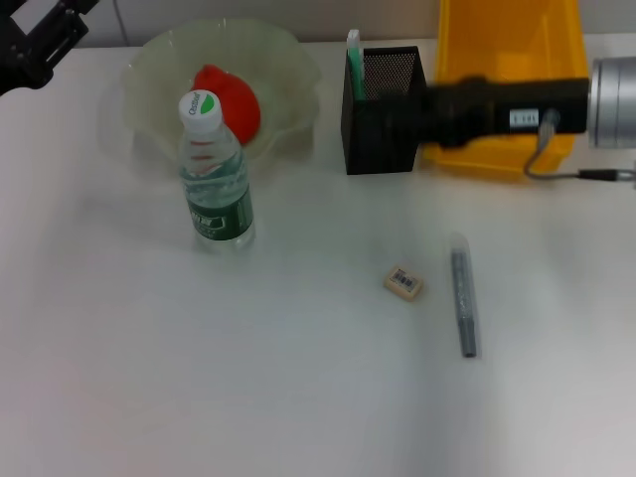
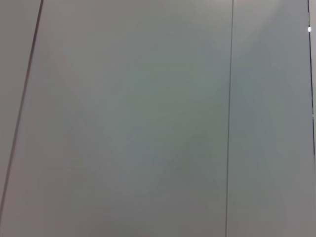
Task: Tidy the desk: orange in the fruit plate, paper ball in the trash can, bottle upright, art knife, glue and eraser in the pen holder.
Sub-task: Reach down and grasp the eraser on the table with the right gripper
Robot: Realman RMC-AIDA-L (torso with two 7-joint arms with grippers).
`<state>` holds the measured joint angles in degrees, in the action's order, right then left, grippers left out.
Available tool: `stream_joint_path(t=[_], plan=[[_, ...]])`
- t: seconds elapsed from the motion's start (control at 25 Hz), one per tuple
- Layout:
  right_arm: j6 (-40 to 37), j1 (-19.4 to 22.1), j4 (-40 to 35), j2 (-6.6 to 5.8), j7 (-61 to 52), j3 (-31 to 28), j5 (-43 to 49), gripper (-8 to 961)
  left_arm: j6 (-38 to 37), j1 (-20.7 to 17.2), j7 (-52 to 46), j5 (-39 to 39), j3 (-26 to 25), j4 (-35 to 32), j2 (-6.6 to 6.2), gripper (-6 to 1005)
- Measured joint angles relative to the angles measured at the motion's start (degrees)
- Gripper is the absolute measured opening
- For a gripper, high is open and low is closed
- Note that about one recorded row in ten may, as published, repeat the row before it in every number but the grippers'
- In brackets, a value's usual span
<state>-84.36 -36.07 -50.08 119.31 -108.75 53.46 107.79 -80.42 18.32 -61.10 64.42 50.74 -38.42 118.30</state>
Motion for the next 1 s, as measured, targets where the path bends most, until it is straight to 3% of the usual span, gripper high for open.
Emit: stream_joint_path(t=[0.16,0.32,0.68,1.0], plan=[[-3.7,0.1,-12.3,0.15,-14.6,6.4,14.8,631,0.0,0.0,-0.3,0.0,-0.7,0.0,0.0,578],[-5.8,-2.4,-15.4,0.06,-25.2,10.3,25.0,627,-0.5,0.0,-0.5,0.0,-0.7,-0.2,0.0,578],[-4.2,-11.3,-5.9,-0.01,-35.7,18.1,34.0,628,-2.0,0.4,-0.5,-0.2,-0.7,-0.2,-0.02,578],[-1.2,-15.5,-0.6,0.14,-39.3,24.8,35.1,627,-2.2,-0.4,-0.5,-0.4,-0.7,-0.1,0.0,578]])
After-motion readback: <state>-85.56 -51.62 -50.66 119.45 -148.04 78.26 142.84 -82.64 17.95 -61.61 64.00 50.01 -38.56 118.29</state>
